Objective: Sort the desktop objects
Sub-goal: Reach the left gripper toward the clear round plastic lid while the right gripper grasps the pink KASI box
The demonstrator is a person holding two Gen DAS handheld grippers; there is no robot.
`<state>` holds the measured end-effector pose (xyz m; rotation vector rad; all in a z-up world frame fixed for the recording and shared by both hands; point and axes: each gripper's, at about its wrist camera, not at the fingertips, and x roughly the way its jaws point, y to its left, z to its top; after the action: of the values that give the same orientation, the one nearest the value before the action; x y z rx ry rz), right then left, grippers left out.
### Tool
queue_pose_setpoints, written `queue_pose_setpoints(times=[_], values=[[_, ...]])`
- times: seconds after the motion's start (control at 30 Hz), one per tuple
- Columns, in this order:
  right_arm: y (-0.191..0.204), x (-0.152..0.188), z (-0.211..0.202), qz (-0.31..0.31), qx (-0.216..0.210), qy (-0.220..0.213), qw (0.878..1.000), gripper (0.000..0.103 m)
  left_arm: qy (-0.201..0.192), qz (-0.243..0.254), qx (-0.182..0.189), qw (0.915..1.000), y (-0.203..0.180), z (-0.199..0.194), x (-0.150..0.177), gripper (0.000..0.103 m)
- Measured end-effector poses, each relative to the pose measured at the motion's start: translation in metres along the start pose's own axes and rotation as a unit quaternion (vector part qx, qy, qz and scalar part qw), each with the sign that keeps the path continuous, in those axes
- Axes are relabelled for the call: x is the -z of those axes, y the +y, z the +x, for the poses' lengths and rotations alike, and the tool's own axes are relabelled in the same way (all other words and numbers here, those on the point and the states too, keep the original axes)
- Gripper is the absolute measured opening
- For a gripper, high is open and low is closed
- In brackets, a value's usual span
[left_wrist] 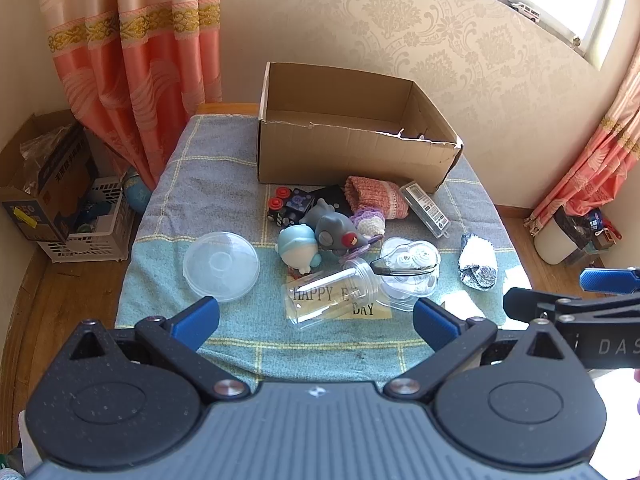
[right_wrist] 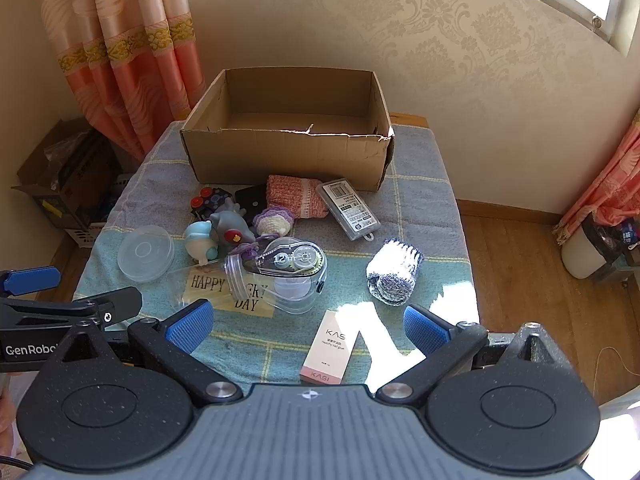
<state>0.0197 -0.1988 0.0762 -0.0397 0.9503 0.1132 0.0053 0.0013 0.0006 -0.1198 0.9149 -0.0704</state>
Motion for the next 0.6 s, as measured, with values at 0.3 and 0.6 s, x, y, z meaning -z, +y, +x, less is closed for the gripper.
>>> queue_pose_setpoints(times=[0.3,0.6], values=[[0.0,0.0005,0.0027,0.001,-0.003,-0.001,1.0,0.103,-0.006,0.009,-0.002,0.9999,-0.0003,0.0023,0.0007,0.102],[-0.0003,0.0007,0.0039,-0.008,-0.018,-0.013,1.0,0.103,-0.009,0.023,0.011,0.9996,0.002,0.0062,0.0006,0.102]])
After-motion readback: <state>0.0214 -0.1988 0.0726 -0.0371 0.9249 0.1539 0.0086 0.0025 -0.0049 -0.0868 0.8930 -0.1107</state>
